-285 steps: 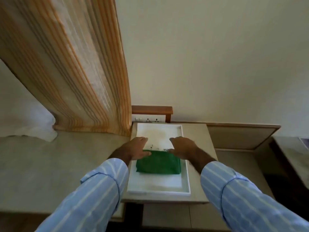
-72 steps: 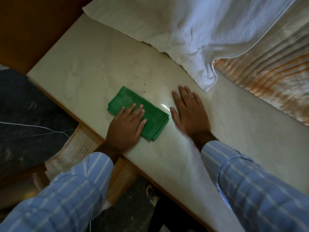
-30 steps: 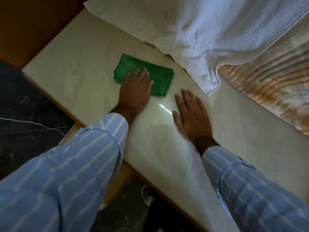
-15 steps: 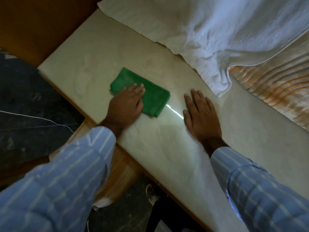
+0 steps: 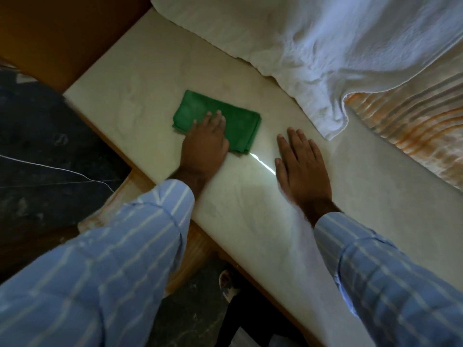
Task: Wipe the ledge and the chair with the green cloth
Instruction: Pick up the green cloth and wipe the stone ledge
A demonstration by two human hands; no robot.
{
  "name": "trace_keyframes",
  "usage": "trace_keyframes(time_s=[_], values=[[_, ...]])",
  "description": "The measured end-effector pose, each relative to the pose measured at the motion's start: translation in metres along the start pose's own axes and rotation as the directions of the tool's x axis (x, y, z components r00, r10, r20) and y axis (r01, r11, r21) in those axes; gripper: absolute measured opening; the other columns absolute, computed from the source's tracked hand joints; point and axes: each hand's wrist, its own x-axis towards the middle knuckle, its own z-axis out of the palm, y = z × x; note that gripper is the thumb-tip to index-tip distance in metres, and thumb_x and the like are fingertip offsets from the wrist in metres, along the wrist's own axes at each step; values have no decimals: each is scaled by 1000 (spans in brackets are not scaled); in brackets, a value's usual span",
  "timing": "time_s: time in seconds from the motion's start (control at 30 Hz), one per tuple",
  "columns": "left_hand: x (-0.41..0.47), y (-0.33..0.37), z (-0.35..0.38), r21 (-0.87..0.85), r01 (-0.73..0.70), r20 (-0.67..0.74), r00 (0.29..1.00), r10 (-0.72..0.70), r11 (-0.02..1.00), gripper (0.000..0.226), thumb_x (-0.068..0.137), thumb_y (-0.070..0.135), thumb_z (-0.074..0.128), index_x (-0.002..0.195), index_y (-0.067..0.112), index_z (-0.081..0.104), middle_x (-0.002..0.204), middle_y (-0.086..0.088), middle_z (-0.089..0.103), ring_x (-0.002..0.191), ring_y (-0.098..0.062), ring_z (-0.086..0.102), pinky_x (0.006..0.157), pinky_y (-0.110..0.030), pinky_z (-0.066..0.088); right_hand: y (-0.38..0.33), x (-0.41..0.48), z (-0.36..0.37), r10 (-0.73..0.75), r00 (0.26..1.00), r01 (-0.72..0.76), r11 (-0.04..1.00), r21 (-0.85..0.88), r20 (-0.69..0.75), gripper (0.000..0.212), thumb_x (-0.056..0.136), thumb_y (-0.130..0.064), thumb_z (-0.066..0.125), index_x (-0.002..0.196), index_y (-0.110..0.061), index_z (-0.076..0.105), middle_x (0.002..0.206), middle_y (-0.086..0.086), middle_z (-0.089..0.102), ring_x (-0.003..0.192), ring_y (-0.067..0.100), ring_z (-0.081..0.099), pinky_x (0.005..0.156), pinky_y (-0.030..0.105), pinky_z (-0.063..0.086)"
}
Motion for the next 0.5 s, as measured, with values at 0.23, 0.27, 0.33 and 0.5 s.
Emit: trace_keyframes(time_s=[0.23,0.27,0.33,0.5], values=[[-76,29,6,-30,-89,74,993,91,996,54,96,26,44,147,8,44,158,-7,38,146,-26,33,120,-48,26,1,0,-3,-4,999,2,999,40,51,58,109,-36,37,163,-14,36,173,16,29,161,33,27,131,51,22],[-75,29,4,-53,-78,71,994,82,995,53,96,26,44,146,9,46,158,-5,39,146,-24,34,120,-46,26,1,0,-3,-5,999,3,999,45,52,58,109,-35,37,163,-14,37,173,16,29,161,34,27,131,51,22],[-67,27,-4,-136,-57,51,997,65,989,46,97,27,48,141,13,54,153,-2,46,143,-21,40,117,-39,32,2,0,-4,-5,998,1,997,71,56,56,110,-34,40,162,-14,39,172,17,31,161,34,28,131,51,22],[-46,2,-29,-311,79,-185,972,-142,947,29,94,24,57,116,11,71,120,-9,72,109,-29,65,96,-35,49,7,3,-5,13,1000,-13,963,270,-1,45,108,-41,45,139,-19,69,156,17,54,150,38,44,123,52,34]])
